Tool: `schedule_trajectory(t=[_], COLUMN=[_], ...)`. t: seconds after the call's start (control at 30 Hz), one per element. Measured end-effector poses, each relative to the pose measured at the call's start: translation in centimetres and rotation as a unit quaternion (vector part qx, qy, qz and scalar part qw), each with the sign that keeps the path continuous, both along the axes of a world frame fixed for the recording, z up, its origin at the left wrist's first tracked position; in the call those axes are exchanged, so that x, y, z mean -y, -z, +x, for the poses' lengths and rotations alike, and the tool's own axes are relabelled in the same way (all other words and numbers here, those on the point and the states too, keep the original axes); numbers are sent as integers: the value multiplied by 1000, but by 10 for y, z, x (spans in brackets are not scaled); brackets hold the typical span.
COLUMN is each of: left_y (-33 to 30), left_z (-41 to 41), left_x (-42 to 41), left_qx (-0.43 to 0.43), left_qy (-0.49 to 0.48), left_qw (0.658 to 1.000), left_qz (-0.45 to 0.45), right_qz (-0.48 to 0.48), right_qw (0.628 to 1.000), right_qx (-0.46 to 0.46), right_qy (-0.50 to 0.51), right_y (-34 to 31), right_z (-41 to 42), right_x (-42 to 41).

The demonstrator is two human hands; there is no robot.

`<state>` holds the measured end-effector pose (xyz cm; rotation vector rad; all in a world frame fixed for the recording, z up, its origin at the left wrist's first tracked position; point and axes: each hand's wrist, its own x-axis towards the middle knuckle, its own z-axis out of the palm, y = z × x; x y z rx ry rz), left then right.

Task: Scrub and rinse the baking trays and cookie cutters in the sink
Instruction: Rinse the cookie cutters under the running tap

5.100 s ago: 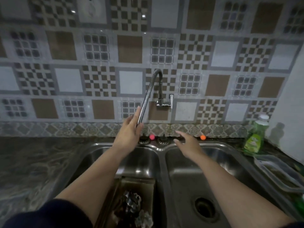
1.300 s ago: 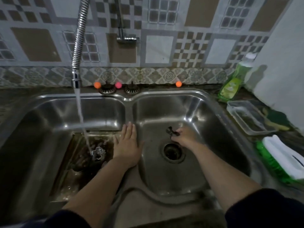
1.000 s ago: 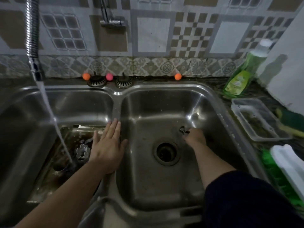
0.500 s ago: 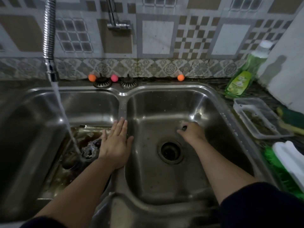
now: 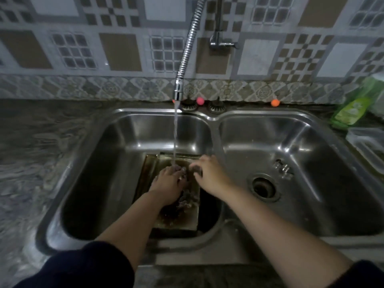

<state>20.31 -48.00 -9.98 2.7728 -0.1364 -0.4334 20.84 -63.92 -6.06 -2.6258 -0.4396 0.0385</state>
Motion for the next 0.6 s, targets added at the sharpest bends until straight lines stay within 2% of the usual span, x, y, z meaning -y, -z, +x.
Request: schedule_trajectory(t=[0.13,0.23,0.3,0.37,0.47,0.53,0.6], left_y=[19,29,31,31,30,24,11], left_z=[-1,-4,-4,-2,2,4,4], left_x=[-45,-54,-57,-60,-61,-56,-46], left_qx=[-77,-112,-112,-112,-88,-34,-16], left_qy=[-24,3,20,23,3,-43,-119], left_qw=[996,994,993,993,995,989,948], left_qz=[31,16,24,18,-39,-136,-296], right_qz=[-119,-224,-232,-211,-157,-57,84], right_qw=[986,969,969,973,980,985,969], right_qx=[-111,-100,-82,-85,-92,-115,-172], right_qy=[-34,-3,21,45,80,116,154], right_y=[34,51,56,55,45,31,17], right_z=[2,8,13,18,22,23,21], right_x=[-44,-61,-65,-66,-67,-69,-75])
